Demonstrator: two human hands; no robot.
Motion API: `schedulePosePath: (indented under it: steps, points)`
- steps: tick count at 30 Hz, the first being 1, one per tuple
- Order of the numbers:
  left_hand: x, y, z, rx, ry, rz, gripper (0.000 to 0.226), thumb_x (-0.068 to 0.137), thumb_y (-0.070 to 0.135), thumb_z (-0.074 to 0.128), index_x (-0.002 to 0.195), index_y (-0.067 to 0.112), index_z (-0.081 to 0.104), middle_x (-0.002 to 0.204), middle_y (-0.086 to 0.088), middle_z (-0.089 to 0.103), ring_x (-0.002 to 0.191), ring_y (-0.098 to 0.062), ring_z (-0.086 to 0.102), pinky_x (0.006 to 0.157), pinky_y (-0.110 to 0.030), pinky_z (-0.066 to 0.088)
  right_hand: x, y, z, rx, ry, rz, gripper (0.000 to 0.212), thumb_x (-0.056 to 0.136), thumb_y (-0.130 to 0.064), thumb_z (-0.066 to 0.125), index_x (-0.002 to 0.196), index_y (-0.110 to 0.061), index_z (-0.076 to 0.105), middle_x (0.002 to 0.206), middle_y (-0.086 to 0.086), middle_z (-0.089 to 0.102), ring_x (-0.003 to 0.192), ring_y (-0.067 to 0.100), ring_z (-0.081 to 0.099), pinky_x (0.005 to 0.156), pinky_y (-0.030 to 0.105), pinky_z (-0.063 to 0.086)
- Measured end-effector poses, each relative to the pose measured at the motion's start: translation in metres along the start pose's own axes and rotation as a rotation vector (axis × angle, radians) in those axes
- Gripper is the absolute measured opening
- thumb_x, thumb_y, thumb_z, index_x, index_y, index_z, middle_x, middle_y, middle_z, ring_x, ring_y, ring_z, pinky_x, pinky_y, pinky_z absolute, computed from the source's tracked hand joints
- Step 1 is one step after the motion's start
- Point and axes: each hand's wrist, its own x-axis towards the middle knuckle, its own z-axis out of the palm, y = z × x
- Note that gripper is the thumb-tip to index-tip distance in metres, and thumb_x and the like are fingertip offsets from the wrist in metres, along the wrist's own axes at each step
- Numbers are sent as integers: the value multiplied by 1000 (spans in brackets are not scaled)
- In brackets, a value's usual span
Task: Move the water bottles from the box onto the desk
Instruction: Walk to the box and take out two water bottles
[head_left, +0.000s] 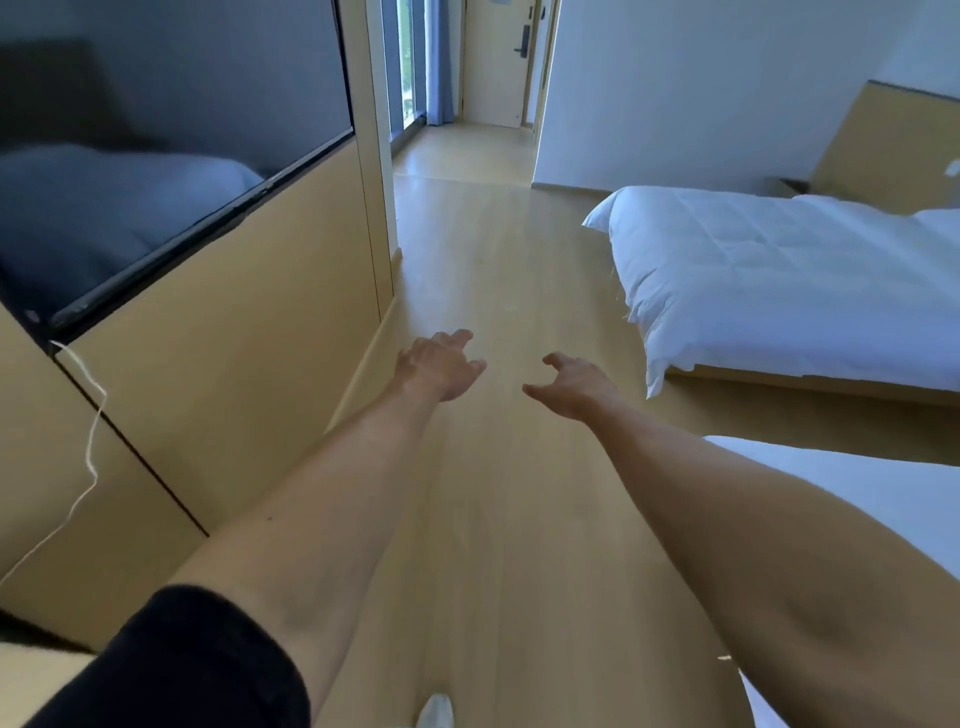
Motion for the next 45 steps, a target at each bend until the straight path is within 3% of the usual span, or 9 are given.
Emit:
schedulePosePath:
  steps: [10, 18, 32, 45]
  points:
    - [170, -5, -42, 20, -39, 57, 60, 101, 53, 39, 156, 33, 28, 157, -7, 39, 139, -32, 40, 112, -46, 32, 155, -41, -42, 51, 31, 54, 70, 90, -58, 58, 150, -31, 37, 150, 8, 41, 137, 28, 42, 111, 46, 39]
    - [304, 28, -39, 11, -67, 81, 58, 103, 51, 39, 156, 31, 28, 156, -7, 39, 141, -34, 35, 112, -46, 30, 288, -16, -69, 57, 43, 78, 69, 89, -59, 58, 148, -30, 38, 148, 8, 44, 136, 28, 43, 109, 45, 41]
    - [602, 116, -48, -35, -78, -1, 57, 102, 51, 41, 154, 31, 32, 156, -8, 40, 142, -33, 35, 113, -47, 28, 594, 35, -158, 41, -7, 67, 70, 89, -61, 56, 149, -31, 38, 149, 6, 45, 136, 29, 44, 110, 45, 40]
    - [854, 108, -34, -41, -135, -16, 56, 101, 51, 42, 154, 33, 32, 154, -5, 40, 142, -31, 34, 111, -45, 27, 845, 12, -176, 12, -55, 80, 71, 89, -61, 56, 150, -32, 36, 152, 4, 45, 138, 27, 43, 111, 43, 39]
